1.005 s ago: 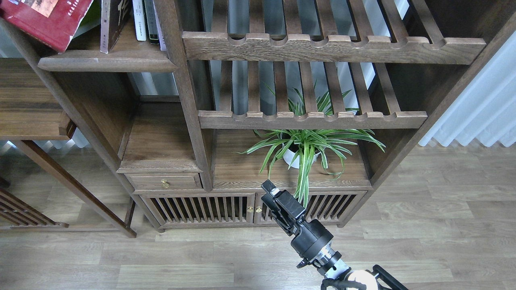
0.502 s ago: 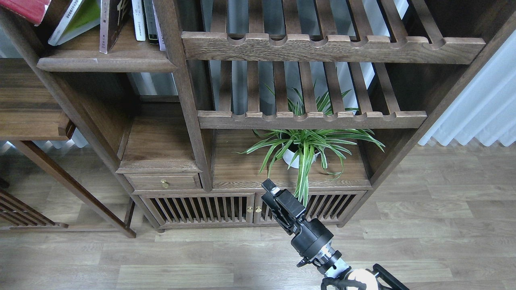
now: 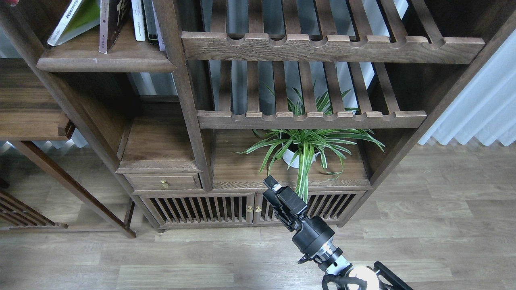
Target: Organize books on shelf
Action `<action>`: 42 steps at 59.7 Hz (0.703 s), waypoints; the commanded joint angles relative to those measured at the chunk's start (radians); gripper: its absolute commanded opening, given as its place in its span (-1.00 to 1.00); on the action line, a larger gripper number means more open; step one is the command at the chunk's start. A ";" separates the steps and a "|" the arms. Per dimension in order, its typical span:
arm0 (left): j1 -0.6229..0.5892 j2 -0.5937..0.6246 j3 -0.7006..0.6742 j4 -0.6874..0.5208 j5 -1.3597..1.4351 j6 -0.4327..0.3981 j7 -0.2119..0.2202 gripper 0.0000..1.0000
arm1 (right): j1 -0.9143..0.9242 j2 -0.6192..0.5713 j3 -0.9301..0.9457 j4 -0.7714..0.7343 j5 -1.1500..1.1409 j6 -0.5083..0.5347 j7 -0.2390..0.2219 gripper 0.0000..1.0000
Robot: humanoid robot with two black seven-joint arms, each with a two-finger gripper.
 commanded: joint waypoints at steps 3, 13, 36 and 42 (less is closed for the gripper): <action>-0.001 -0.014 -0.046 0.012 0.079 0.000 0.000 -0.97 | 0.009 0.000 0.009 -0.002 0.001 0.000 0.000 0.66; -0.012 -0.081 -0.090 0.003 0.157 0.000 -0.002 -0.97 | 0.009 -0.017 0.040 -0.002 0.003 0.000 0.000 0.66; -0.089 -0.195 -0.109 0.012 0.413 0.000 -0.005 -0.97 | 0.009 -0.037 0.052 0.005 0.013 0.000 0.002 0.67; -0.089 -0.219 -0.118 0.012 0.470 0.000 -0.003 -0.97 | 0.014 -0.025 0.049 0.017 0.015 0.000 0.002 0.67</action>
